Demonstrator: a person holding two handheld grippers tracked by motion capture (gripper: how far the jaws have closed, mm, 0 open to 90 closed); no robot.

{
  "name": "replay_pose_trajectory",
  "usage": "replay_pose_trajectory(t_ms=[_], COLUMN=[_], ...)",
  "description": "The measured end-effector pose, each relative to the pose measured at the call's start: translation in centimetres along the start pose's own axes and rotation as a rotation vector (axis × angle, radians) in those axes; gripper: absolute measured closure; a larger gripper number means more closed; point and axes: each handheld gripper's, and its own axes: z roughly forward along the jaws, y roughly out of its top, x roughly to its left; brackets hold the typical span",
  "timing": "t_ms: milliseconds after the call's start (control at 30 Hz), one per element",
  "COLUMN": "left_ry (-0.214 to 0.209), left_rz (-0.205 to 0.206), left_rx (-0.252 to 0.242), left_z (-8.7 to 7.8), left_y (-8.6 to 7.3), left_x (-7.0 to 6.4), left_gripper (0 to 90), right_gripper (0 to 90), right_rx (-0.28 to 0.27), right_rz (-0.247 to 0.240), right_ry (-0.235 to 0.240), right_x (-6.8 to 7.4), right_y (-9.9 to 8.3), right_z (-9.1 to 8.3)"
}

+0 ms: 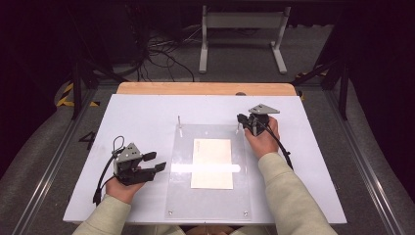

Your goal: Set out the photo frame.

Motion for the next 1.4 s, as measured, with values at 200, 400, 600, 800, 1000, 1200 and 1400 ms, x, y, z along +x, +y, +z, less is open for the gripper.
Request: replay_pose_trajectory(t_ms=[200,400,600,800,1000,1200,1400], left_ry=[0.004,0.004,0.011,0.023,0.004,-0.038,-0.027], left_rz=[0.013,0.014,0.009,0.005,0.078,0.199,0.287], left_rx=[-0.005,-0.007,-0.020,-0.030,-0.047,-0.051,-0.128], left_z=[-0.1,0.0,-0.4,-0.9,-1.0,-0.3,0.0], left_y=[0.0,0.0,-0.1,-0.2,-0.3,-0.2,0.6], left_x=[0.1,0.1,0.3,0.4,-0.1,-1.5,-3.3], left_gripper=[42.4,42.3,41.5,39.1,30.8,17.7,9.4], right_gripper=[86.0,85.9,85.7,85.3,85.0,85.1,85.1], right_rx=[0.000,-0.010,-0.010,-0.017,-0.019,-0.020,-0.023], right_rz=[0.038,0.098,0.156,0.190,0.221,0.242,0.262], right_ry=[0.022,0.046,0.069,0.085,0.100,0.111,0.118], right_x=[-0.6,-1.3,-2.1,-2.6,-3.0,-3.2,-3.3], right_y=[0.1,0.2,0.4,0.3,0.3,0.2,0.1], right_z=[0.4,1.0,1.9,2.4,2.9,3.2,3.3])
